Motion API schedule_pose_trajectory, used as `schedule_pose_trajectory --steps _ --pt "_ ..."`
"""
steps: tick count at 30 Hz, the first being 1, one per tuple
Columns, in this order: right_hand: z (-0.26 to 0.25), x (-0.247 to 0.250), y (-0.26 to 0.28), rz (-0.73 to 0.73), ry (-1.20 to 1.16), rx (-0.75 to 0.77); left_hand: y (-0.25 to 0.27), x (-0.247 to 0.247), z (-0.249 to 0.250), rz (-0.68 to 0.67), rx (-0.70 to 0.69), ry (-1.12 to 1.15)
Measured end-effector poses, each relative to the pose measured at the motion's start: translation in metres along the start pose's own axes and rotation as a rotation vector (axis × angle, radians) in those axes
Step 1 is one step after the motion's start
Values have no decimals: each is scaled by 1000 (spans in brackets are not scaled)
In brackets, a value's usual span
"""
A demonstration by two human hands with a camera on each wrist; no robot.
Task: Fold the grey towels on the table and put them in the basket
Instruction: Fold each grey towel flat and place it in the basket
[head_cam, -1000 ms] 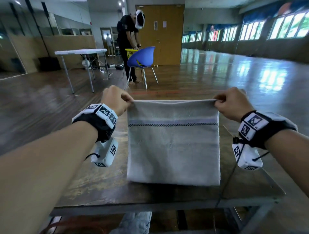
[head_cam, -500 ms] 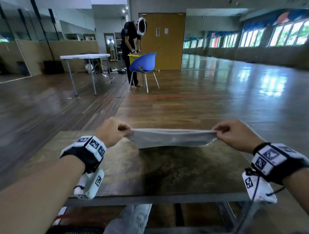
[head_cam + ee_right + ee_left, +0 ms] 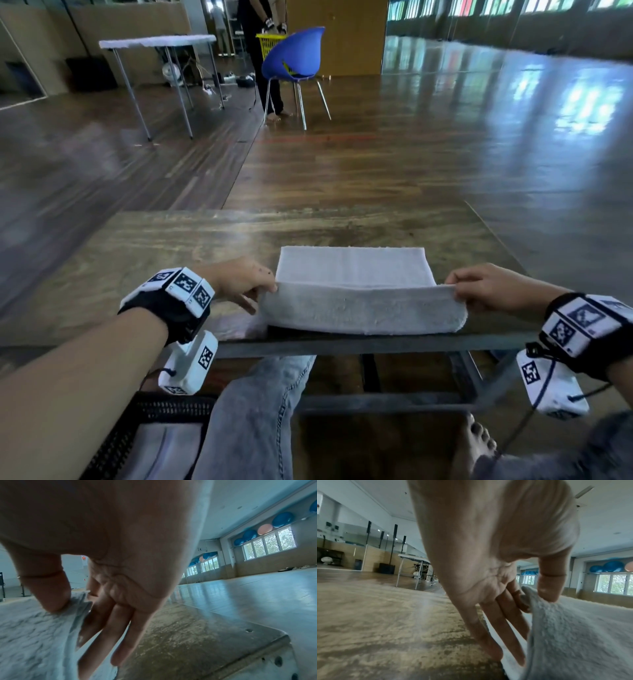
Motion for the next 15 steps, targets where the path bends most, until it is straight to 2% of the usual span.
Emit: schedule_pose_trajectory --steps 4,6,8,12,15 --pt "11 -12 -17 -171 -127 -140 -19 -13 -16 -55 99 56" --pt "14 -9 -28 -164 -122 -171 -29 -10 -16 -44 86 19" --pt "17 2 -45 -44 -79 -154 -43 -1 -11 25 43 -14" --pt "23 24 -81 223 47 -57 -71 21 3 305 -90 -88" --pt "24 30 -97 317 146 -23 -86 30 11 464 -162 -175"
Point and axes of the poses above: each hand's wrist, its own y-axis away from the middle knuckle, its own x-axis out of the back of the hand, z = x × y, the point moved 5 cm from there along -y, towards the middle knuckle, and after that the axes turned 3 degrees about -z, right-handed, at the moved point
